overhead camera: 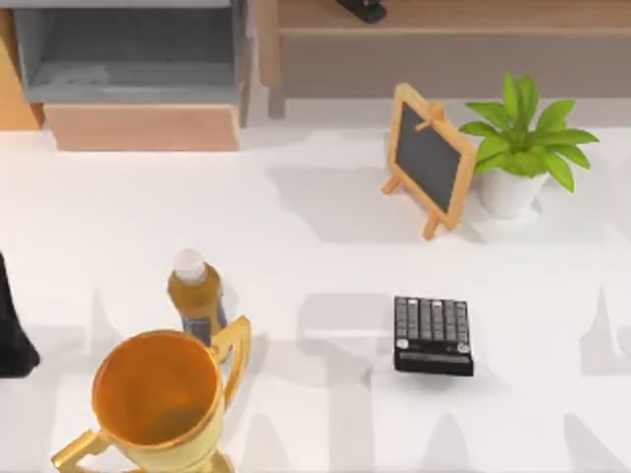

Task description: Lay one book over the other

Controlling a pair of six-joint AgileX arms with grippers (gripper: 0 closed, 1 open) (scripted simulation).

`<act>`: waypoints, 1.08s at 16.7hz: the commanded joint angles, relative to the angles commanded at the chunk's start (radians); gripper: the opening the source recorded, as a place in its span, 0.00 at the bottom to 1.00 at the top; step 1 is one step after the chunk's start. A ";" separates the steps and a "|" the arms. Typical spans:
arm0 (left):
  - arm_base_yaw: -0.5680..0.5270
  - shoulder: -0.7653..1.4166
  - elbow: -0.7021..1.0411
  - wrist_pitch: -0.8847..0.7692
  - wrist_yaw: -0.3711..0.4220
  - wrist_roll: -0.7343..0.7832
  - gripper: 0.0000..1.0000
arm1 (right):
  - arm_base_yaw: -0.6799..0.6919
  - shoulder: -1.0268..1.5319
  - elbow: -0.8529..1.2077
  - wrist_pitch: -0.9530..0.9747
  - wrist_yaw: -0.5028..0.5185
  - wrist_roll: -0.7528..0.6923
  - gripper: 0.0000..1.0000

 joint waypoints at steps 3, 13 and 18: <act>-0.001 0.010 0.009 0.005 -0.001 0.000 1.00 | 0.000 0.000 0.000 0.000 0.000 0.000 1.00; -0.069 0.646 0.466 0.248 -0.057 -0.002 1.00 | 0.000 0.000 0.000 0.000 0.000 0.000 1.00; -0.118 1.157 0.786 0.415 -0.096 -0.004 1.00 | 0.000 0.000 0.000 0.000 0.000 0.000 1.00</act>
